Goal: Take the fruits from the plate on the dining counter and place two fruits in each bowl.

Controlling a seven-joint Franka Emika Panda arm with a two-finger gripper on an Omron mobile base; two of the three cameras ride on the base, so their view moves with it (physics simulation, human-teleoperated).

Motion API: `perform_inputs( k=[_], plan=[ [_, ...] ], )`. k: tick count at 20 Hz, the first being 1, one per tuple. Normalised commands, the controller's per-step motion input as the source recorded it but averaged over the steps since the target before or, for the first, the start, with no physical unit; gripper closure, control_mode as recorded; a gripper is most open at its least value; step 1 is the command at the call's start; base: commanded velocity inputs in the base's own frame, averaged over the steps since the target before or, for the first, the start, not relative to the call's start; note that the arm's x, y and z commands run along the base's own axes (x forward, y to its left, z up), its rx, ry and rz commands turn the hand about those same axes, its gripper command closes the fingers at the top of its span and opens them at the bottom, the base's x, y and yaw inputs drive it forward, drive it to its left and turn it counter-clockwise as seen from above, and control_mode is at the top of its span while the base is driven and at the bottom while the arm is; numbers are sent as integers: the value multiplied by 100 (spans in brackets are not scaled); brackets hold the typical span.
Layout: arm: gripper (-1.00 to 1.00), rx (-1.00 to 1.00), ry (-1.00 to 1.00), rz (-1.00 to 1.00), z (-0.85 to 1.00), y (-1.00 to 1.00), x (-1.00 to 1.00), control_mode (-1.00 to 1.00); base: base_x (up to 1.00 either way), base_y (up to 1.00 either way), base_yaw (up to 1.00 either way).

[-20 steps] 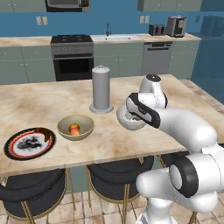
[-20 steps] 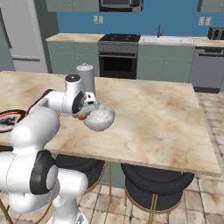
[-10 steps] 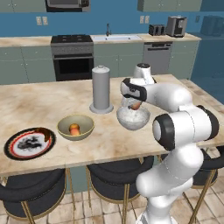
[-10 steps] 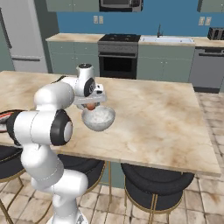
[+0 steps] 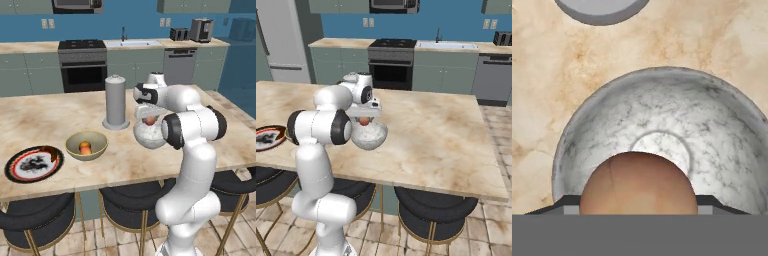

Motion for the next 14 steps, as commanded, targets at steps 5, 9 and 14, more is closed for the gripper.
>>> perform_inputs(
  k=[5, 9, 14],
  plan=[
    [100, 0, -1, -1, -51, -5, -32, -100, 0, 0, 0],
    [100, 0, 0, 0, -14, -5, -24, -100, 0, 0, 0],
    [100, -6, 0, 0, 1, 0, 14, -100, 0, 0, 0]
  ],
)
